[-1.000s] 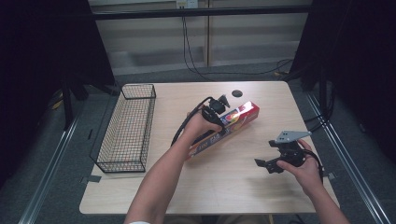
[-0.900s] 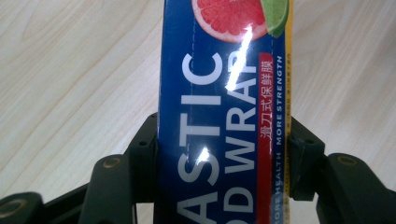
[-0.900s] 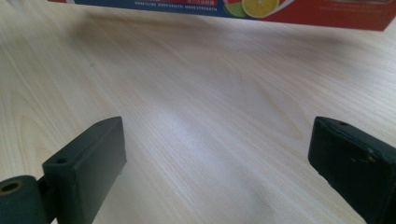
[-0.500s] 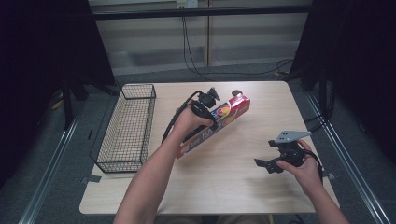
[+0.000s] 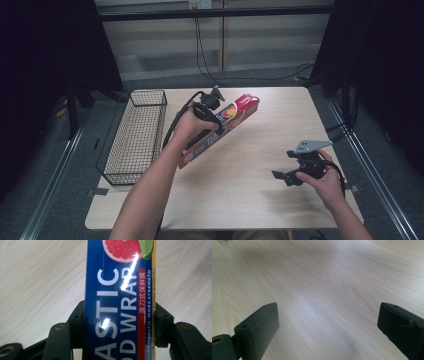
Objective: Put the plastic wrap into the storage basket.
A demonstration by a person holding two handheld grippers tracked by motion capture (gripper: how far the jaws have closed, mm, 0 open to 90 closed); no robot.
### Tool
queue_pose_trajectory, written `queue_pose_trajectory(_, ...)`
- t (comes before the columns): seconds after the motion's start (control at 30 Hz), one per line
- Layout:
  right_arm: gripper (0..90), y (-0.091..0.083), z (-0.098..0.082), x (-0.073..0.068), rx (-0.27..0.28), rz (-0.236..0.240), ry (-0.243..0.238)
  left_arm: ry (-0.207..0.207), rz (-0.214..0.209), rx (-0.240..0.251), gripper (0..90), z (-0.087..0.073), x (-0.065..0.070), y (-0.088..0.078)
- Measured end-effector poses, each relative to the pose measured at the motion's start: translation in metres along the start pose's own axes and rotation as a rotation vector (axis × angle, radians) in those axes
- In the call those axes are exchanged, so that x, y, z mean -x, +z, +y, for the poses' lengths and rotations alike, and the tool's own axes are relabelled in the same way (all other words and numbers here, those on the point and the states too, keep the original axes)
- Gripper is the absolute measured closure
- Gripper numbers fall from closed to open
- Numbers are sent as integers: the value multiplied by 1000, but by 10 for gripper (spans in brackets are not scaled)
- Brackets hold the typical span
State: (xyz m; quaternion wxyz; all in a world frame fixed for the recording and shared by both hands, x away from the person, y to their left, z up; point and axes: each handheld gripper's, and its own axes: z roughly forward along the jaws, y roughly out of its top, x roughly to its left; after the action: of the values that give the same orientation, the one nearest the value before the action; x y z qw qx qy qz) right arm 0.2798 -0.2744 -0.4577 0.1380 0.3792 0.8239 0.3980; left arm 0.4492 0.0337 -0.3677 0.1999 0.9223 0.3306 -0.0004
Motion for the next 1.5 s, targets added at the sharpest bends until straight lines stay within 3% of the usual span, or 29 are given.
queue_pose_trajectory(0.5, 20, 1, 0, 1, 5, 14, 0, -49, 37, 15, 431, -12, -9, -29)
queue_pose_trajectory(0.53, 20, 0, 0, 1, 5, 15, 0, -69, 35, 21, 431, -14, -10, -31)
queue_pose_trajectory(0.67, 20, 0, 0, 1, 5, 13, 2, -70, 40, 27, 431, -16, -12, -35)
queue_pose_trajectory(0.7, 20, 0, 0, 1, 6, 15, 2, -90, 37, 32, 431, -18, -13, -38)
queue_pose_trajectory(0.93, 20, 0, 0, 1, 6, 18, -1, -99, 53, 23, 431, -24, -19, -50)
queue_pose_trajectory(1.5, 20, 3, 1, 0, 5, 26, 4, -158, 74, 47, 431, -39, -26, -62)
